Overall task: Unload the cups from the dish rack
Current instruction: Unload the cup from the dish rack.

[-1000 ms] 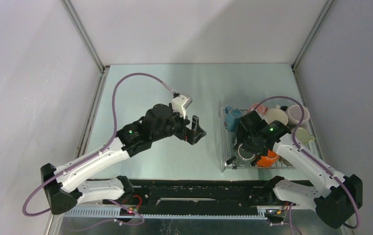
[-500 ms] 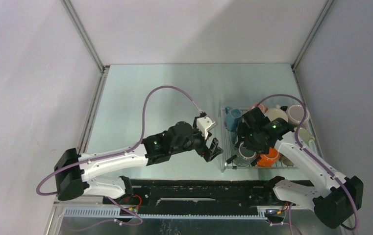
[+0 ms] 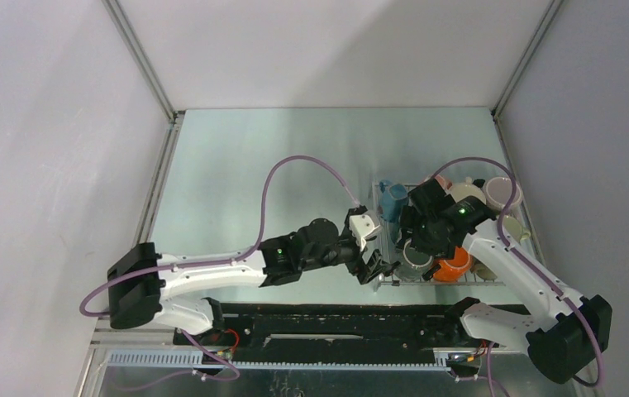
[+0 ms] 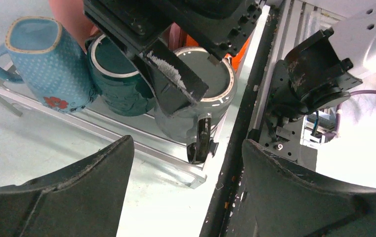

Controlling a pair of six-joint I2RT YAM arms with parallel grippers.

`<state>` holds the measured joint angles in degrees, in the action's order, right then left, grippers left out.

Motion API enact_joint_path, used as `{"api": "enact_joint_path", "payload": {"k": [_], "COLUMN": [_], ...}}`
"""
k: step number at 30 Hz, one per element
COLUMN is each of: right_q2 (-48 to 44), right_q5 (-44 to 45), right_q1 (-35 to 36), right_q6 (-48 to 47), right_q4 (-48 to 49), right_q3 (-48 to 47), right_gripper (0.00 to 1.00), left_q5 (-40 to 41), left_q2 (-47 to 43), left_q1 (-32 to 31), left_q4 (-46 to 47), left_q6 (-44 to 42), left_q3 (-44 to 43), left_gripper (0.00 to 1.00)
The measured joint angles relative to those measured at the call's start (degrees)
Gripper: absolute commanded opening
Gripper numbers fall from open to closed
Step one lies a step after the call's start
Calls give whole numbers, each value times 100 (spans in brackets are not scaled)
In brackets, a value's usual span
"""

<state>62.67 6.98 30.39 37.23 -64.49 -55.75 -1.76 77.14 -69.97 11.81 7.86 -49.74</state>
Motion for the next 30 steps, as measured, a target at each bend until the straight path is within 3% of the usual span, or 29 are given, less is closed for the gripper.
{"api": "enact_joint_path", "payload": {"k": [14, 30], "right_q2": [24, -24], "right_q5": [-31, -118], "right_q1": [-15, -184], "right_q6": [-74, -120], "right_q4": [-4, -15], "right_q3": [-13, -13], "right_gripper": [49, 49], "left_q5": [-28, -195], "left_q2": [96, 505], "left_q1": [-4, -9], "left_q4": [1034, 1545], "left_q6": [-190, -260], "left_q3": [702, 848], "left_gripper": [80, 71]}}
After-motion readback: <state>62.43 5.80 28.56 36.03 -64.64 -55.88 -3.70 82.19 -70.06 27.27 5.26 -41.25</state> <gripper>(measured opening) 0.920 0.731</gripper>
